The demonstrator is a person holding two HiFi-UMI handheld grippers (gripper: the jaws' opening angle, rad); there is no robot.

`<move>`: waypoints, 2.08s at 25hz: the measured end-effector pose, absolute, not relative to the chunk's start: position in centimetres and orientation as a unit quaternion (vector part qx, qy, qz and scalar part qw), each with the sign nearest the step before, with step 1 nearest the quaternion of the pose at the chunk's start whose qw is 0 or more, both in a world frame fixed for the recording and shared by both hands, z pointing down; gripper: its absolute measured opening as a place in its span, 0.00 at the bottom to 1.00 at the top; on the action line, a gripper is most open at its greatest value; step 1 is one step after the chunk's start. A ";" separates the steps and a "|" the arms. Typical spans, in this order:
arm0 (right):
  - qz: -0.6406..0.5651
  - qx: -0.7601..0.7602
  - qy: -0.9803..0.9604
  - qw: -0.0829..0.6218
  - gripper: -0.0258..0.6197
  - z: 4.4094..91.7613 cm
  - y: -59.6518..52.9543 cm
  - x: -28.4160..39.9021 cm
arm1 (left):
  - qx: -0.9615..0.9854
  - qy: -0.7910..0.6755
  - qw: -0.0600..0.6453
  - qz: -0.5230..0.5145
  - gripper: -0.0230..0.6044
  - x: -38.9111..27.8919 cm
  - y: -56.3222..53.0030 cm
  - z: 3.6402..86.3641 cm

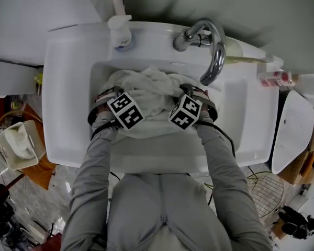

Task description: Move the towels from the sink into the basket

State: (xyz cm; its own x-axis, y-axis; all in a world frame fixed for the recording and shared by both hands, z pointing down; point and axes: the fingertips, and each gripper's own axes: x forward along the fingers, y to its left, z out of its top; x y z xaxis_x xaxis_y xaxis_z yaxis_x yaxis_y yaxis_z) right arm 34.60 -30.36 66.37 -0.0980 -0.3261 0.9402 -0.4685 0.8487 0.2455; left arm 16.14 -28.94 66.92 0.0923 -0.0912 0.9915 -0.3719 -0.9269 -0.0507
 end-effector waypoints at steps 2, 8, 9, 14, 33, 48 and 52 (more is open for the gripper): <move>0.043 0.271 -0.736 0.619 0.23 66.0 -30.3 34.5 | 0.731 -0.159 0.110 0.655 0.51 16.3 -28.7 66.8; 0.037 0.299 -0.743 0.597 0.17 63.7 -30.3 34.6 | 0.736 -0.188 0.132 0.637 0.33 15.8 -28.8 65.4; 0.037 0.306 -0.746 0.591 0.17 63.1 -30.3 34.6 | 0.738 -0.193 0.133 0.633 0.32 15.8 -28.9 65.0; 0.050 0.345 -0.764 0.543 0.16 59.5 -30.2 34.6 | 0.755 -0.239 0.134 0.596 0.30 15.7 -29.6 61.7; 0.095 0.404 -0.857 0.306 0.16 43.5 -24.1 34.7 | 0.818 -0.441 0.066 0.363 0.30 15.4 -25.4 41.2; 0.007 0.303 -0.937 0.173 0.16 33.0 -19.4 25.4 | 0.742 -0.601 -0.023 0.297 0.30 7.9 -15.4 28.6; -0.006 0.261 -0.952 0.161 0.16 31.8 -18.2 21.0 | 0.712 -0.637 -0.024 0.294 0.30 4.1 -12.6 27.2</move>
